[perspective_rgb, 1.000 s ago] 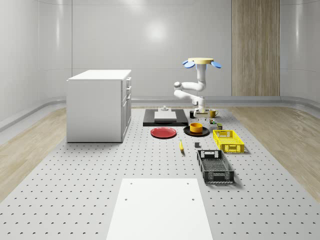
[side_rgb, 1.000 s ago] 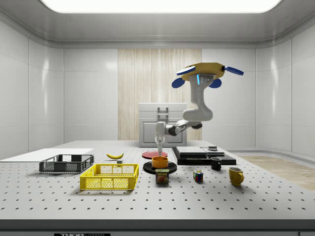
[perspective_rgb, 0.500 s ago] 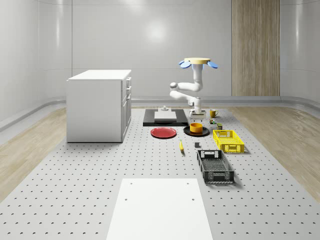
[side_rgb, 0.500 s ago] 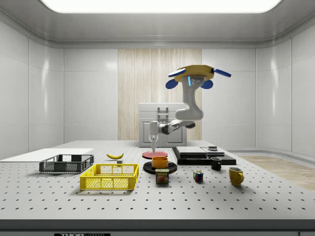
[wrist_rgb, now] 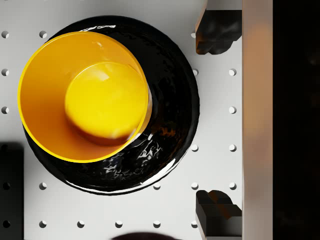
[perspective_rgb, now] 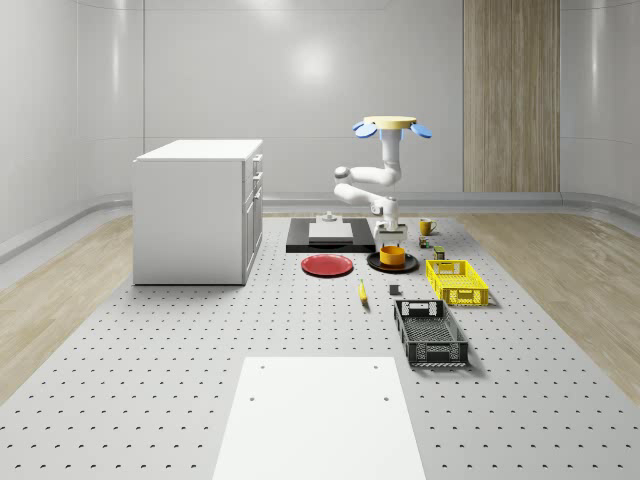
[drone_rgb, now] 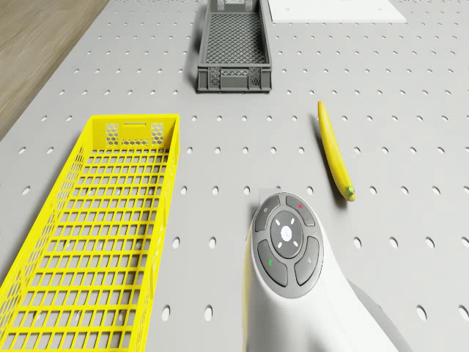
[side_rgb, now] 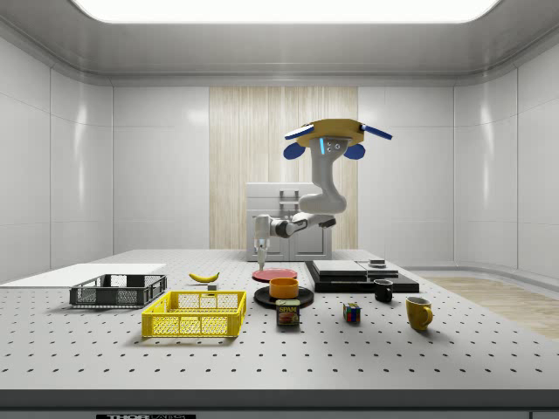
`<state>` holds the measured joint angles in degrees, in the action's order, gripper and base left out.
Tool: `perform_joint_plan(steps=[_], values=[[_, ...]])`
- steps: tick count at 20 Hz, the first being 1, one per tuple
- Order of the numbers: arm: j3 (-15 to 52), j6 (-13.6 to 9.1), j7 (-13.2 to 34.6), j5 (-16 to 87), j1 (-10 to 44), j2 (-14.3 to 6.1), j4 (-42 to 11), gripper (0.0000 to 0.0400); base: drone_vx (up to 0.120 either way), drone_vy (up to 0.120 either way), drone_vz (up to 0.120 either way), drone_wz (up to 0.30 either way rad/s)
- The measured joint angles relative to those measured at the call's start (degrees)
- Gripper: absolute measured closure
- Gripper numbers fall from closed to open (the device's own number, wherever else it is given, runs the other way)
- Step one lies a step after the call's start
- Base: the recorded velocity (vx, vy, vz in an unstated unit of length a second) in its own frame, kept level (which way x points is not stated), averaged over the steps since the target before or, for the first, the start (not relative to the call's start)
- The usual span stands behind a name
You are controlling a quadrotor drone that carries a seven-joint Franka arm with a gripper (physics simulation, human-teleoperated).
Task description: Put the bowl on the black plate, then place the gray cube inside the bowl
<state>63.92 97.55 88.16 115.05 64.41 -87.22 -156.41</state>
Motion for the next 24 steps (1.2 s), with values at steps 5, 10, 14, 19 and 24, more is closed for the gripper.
perform_joint_plan(steps=[5,10,14,19,24], values=[[-0.01,-0.13,-0.05,0.06,-0.07,0.14,-0.01,0.0000,0.120,0.000,-0.072,0.000],[-0.02,-0.25,-0.10,0.12,-0.14,0.26,-0.02,0.0000,0.120,0.000,-0.120,0.000],[-0.03,-0.34,-0.14,0.16,-0.19,0.36,-0.03,0.0000,0.120,0.000,-0.080,0.000],[-0.04,-0.44,-0.18,0.21,-0.24,0.47,-0.04,0.0000,0.120,0.000,-0.088,0.000],[-0.04,-0.54,-0.22,0.26,-0.30,0.57,-0.05,0.0000,0.120,-0.056,-0.032,0.000]])
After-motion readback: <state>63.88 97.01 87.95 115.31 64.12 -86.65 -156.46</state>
